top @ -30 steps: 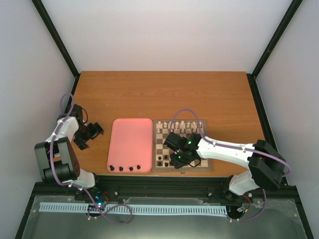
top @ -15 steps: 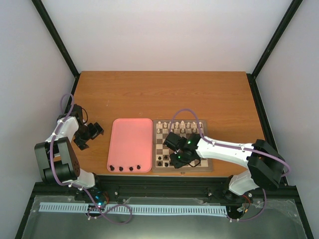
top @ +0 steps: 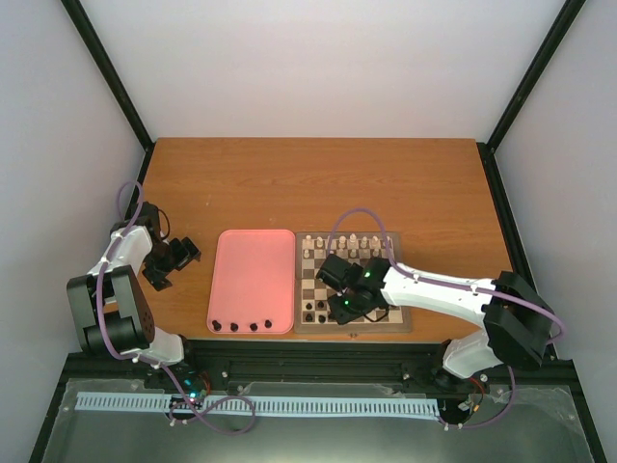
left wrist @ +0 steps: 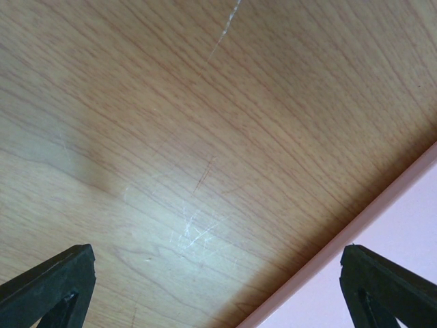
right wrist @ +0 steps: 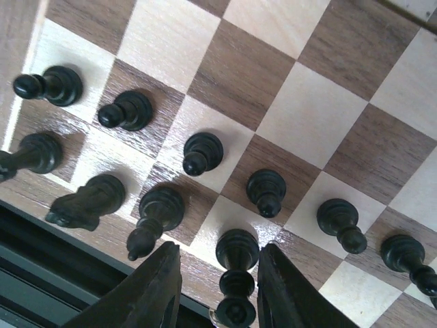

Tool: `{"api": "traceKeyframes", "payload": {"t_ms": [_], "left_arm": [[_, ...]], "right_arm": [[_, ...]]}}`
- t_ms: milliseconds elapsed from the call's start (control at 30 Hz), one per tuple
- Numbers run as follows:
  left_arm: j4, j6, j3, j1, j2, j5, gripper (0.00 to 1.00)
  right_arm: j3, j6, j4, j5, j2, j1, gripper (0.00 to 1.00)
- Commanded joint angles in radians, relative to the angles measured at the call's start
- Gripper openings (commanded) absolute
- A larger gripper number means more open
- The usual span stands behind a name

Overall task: Set up the chess pieces on the board
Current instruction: Place the chess piece on the chessboard, then pick up the chess piece from the storage box.

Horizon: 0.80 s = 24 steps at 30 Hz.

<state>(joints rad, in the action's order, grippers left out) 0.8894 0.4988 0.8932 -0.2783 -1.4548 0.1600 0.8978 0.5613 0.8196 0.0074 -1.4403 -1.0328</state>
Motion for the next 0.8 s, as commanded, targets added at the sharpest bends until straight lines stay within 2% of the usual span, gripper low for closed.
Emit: {"api": "traceKeyframes", "payload": {"t_ms": [0, 300, 367, 433, 600, 767], "left_arm": [[-0.009, -0.012, 0.024, 0.005, -0.001, -0.001, 1.0], [-0.01, -0.01, 0.026, 0.005, -0.001, 0.001, 1.0], [-0.008, -0.009, 0.028, 0.005, -0.001, 0.004, 1.0], [-0.007, -0.009, 0.032, 0.005, 0.0, 0.005, 1.0], [-0.005, -0.009, 0.038, 0.005, 0.002, 0.009, 1.0], [-0.002, -0.011, 0.039, 0.005, 0.003, 0.01, 1.0]], "right_arm": [[0.042, -0.008, 0.022, 0.011, 0.035, -0.001, 0.33], [0.143, -0.022, 0.123, 0.013, 0.079, -0.002, 0.34], [0.188, -0.036, 0.142, 0.008, 0.087, -0.001, 0.41], [0.259, -0.06, 0.165, 0.016, 0.077, -0.001, 0.52], [0.488, -0.161, 0.235, 0.032, -0.039, -0.002, 0.58], [0.681, -0.24, 0.228, -0.031, -0.2, -0.003, 0.62]]}}
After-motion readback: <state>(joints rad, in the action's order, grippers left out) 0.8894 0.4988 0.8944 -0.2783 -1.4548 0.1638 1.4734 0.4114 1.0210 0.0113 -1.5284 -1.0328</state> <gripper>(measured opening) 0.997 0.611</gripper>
